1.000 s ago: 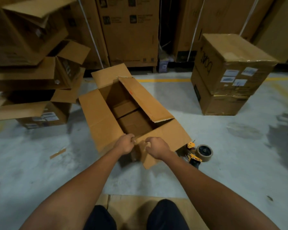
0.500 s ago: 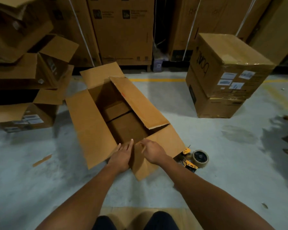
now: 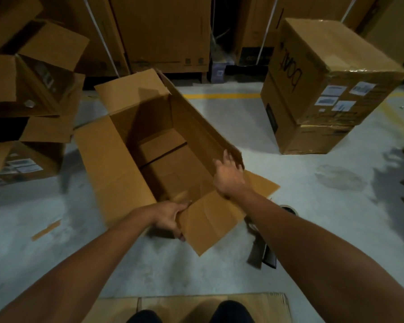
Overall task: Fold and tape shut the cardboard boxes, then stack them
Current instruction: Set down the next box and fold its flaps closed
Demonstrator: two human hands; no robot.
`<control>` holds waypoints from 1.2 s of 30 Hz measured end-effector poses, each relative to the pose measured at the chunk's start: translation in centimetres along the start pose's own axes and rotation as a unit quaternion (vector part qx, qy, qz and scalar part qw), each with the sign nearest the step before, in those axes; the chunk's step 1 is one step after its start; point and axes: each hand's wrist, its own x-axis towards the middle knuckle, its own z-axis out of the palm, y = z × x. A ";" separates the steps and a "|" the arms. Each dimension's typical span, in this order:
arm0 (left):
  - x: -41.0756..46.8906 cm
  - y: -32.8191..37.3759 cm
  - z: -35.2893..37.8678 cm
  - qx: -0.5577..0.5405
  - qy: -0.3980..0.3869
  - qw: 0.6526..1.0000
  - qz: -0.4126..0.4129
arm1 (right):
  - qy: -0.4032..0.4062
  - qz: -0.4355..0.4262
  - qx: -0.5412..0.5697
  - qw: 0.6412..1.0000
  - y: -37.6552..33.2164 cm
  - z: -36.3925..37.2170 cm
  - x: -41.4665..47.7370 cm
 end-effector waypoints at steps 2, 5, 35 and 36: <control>-0.1 -0.2 -0.4 -0.063 -0.034 0.997 -0.002 | -0.012 0.007 0.008 1.000 0.8 -0.5 -0.1; -0.6 -1.2 -0.5 -0.198 -0.036 0.980 0.010 | 0.002 0.006 0.001 1.000 1.0 -1.6 -0.4; 2.0 0.3 0.4 -0.346 0.508 0.779 -0.128 | 0.010 0.052 -0.179 0.982 0.4 -0.8 2.4; 2.3 0.4 0.1 -0.288 0.512 0.798 -0.138 | -0.006 0.022 -0.179 0.984 0.1 0.0 2.4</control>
